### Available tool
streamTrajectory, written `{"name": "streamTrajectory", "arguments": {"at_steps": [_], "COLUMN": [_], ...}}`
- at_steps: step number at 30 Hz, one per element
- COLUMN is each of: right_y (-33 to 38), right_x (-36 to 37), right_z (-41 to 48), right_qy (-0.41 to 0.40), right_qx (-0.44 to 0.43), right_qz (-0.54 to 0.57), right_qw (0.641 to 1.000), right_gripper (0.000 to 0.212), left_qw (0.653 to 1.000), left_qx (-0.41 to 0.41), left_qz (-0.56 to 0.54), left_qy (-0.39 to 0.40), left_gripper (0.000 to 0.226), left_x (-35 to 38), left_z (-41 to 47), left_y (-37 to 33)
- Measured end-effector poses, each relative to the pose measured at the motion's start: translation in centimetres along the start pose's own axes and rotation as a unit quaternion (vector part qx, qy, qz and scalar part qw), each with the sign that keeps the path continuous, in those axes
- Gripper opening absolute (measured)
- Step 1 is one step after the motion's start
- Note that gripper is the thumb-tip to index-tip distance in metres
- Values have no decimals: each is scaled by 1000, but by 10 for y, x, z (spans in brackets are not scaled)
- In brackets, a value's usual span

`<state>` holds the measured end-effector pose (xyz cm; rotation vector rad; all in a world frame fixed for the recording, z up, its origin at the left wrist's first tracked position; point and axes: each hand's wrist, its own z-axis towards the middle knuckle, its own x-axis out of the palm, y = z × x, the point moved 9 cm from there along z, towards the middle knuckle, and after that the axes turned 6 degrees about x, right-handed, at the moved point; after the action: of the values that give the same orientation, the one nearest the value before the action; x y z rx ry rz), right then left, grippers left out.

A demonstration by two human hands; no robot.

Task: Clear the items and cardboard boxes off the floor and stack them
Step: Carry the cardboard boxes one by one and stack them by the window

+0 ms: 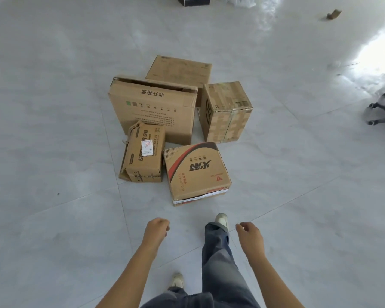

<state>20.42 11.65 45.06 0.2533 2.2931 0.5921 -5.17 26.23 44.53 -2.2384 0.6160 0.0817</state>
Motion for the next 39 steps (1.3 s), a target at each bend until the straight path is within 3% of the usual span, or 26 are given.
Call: {"name": "streamTrajectory", "arguments": {"at_steps": [6,11,20,23,26,30,36,39], "right_y": [108,173,197,192,177,149,86,54], "right_x": [7,-18,-24,-6,15,62,154,198], "right_z": [112,196,327,363,400,459,559,595], "right_qy": [54,69,112,136,141,145,150,170], "right_qx": [-49,-63,-6,15,51,67,133,181], "right_qz": [-39,-61,-181,-205,-205,-188,-102,-52], "right_qw": [997,994,977,969,967,969,974,967], "right_gripper": [36,33,39,39,41,50,72,64], "left_qw": [992,991,995,991,987,982,969,961], "left_qx": [-9,-40,-37,-75,-111,-155,-216,-243], "left_qz": [-74,-59,28,35,74,79,-6,-51], "left_qy": [-106,-114,-88,-101,-90,-77,-118,-120], "left_gripper": [14,19,20,24,9,43,65,69], "left_x": [-2,46,92,91,97,113,132,140], "left_z": [91,135,231,265,308,385,481,513], "left_y": [-73,-121,-192,-172,-138,-80,27,73]}}
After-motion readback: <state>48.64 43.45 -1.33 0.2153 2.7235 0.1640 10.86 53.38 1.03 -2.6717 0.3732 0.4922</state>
